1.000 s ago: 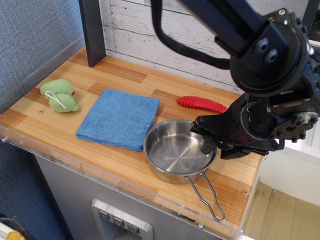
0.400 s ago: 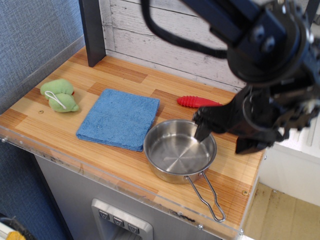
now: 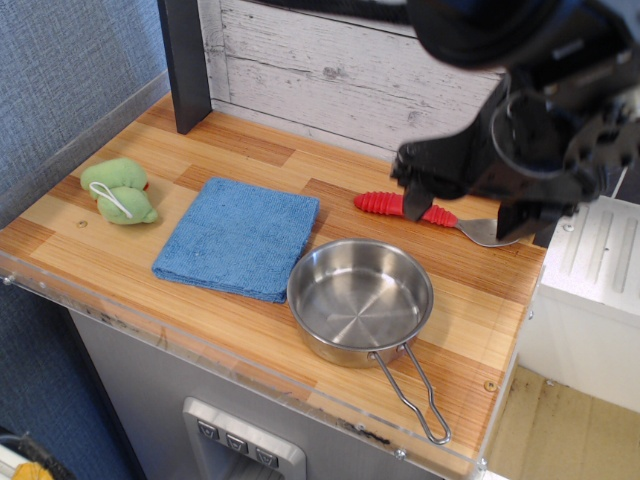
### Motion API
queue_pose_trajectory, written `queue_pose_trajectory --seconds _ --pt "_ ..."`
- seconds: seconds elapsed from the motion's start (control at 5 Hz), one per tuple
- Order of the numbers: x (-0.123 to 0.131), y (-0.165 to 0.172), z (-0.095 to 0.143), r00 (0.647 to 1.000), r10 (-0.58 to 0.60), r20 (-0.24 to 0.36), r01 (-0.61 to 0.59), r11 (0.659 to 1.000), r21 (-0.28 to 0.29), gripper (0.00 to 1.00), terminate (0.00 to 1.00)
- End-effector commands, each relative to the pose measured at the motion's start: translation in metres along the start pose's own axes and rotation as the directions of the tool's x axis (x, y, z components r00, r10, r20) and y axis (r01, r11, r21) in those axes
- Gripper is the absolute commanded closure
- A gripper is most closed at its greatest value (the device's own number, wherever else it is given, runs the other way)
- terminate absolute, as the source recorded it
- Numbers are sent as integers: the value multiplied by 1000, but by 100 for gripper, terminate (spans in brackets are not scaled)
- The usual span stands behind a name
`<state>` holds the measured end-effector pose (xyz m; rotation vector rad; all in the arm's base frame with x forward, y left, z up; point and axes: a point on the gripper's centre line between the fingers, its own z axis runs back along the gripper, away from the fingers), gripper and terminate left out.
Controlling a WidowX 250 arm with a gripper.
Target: PICK UP THE VESSEL AND PUT ANOTHER SIDE OF THE TABLE
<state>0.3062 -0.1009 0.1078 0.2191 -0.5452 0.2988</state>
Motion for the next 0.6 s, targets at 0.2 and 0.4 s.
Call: queue_pose_trajectory --seconds 0.2,0.4 --pt "10 4 15 999 29 36 -28 999 -30 0 0" --pt "10 4 15 999 29 36 -28 999 -30 0 100"
